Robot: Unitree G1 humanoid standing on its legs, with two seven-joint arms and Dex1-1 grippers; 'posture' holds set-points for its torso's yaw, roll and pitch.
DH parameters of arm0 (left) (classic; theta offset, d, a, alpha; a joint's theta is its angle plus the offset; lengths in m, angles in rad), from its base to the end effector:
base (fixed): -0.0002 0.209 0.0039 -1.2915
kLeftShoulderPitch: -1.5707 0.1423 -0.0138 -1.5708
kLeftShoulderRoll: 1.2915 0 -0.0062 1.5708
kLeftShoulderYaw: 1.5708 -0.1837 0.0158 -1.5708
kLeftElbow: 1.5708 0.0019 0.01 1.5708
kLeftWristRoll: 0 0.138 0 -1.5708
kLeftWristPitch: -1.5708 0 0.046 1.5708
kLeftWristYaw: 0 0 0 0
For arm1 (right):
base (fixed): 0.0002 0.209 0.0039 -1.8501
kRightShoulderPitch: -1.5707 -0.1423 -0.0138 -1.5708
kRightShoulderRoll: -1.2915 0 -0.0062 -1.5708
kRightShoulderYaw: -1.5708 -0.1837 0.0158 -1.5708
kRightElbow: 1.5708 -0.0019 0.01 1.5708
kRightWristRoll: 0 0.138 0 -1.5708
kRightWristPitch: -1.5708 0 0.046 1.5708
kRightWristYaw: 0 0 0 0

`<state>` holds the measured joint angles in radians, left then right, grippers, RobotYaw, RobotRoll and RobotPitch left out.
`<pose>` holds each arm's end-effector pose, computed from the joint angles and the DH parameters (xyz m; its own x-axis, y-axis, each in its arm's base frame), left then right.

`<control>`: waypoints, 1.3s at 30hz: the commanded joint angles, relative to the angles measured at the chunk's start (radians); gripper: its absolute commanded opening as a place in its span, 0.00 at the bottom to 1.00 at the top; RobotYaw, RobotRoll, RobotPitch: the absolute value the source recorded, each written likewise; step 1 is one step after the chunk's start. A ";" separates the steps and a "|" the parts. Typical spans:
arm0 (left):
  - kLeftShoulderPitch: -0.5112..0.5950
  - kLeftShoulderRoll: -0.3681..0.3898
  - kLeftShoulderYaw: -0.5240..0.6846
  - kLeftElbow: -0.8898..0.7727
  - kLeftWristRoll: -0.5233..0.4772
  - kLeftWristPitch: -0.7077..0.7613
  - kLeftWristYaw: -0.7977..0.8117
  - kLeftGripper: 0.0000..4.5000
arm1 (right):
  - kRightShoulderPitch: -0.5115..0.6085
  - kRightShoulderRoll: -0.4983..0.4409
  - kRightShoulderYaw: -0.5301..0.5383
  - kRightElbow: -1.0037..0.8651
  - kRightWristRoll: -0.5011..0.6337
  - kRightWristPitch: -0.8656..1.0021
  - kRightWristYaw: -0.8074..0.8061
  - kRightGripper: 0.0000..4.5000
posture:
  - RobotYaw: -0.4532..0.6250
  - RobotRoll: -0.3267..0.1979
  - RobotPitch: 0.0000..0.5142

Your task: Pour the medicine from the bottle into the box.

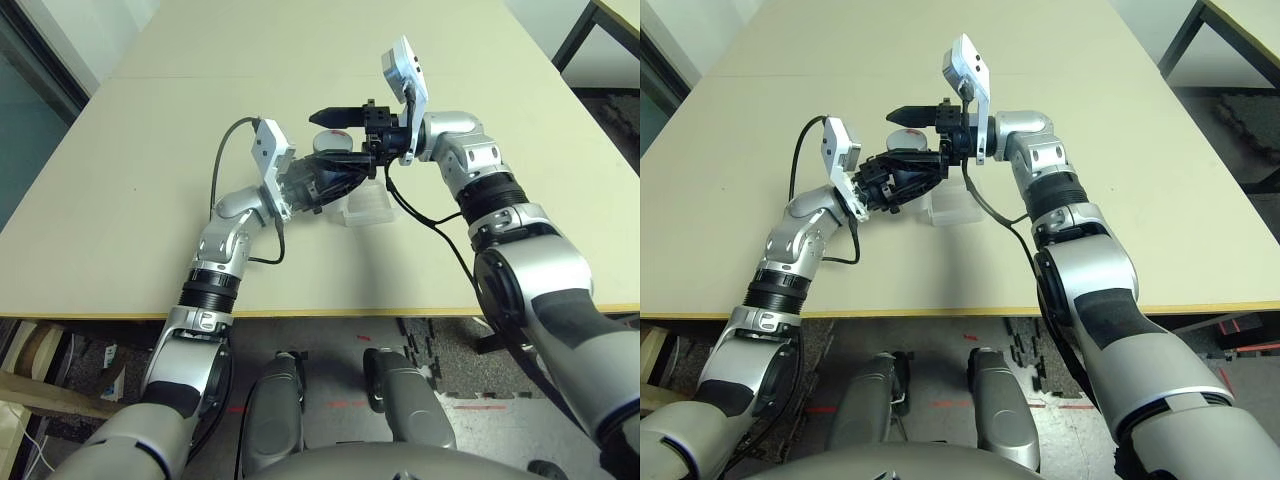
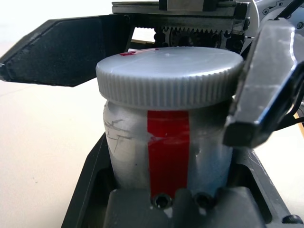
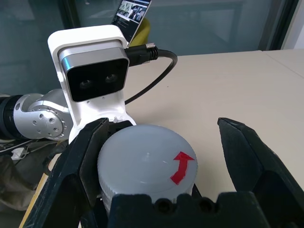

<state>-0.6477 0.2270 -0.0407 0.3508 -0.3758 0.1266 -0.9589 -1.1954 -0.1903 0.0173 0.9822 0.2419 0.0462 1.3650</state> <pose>0.3154 0.1522 0.1395 0.4250 -0.8901 0.1646 0.8964 0.4392 0.0603 0.3750 -0.1212 0.2123 0.0662 0.9978 0.0044 -0.9882 0.0662 -0.1381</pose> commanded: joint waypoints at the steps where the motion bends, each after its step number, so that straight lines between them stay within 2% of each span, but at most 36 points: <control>1: 0.015 0.000 -0.013 -0.029 -0.001 -0.009 -0.028 0.58 | -0.005 -0.064 -0.032 0.038 -0.017 -0.004 -0.057 1.00 | 0.28 0.62 0.29; 15: 0.009 -0.001 -0.009 -0.021 -0.001 -0.010 -0.023 0.58 | 0.026 -0.191 -0.045 0.053 -0.017 0.001 -0.030 1.00 | 0.28 0.62 0.30; 25: 0.008 -0.003 -0.002 -0.018 0.005 -0.010 -0.032 0.58 | 0.042 -0.246 -0.060 0.062 -0.019 0.008 0.011 1.00 | 0.28 0.62 0.30; 34: 0.006 0.000 -0.001 -0.013 0.006 -0.012 -0.033 0.58 | 0.064 -0.232 -0.058 -0.059 0.036 0.108 0.163 1.00 | 0.28 0.62 0.29; 39: 0.001 -0.003 -0.003 -0.010 0.006 -0.012 -0.036 0.58 | 0.078 -0.191 -0.050 -0.143 0.064 0.163 0.169 1.00 | 0.28 0.62 0.29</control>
<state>-0.6463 0.2222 -0.0395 0.3502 -0.3713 0.1202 -0.9865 -1.1263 -0.3903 -0.0345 0.8781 0.2894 0.1903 1.5251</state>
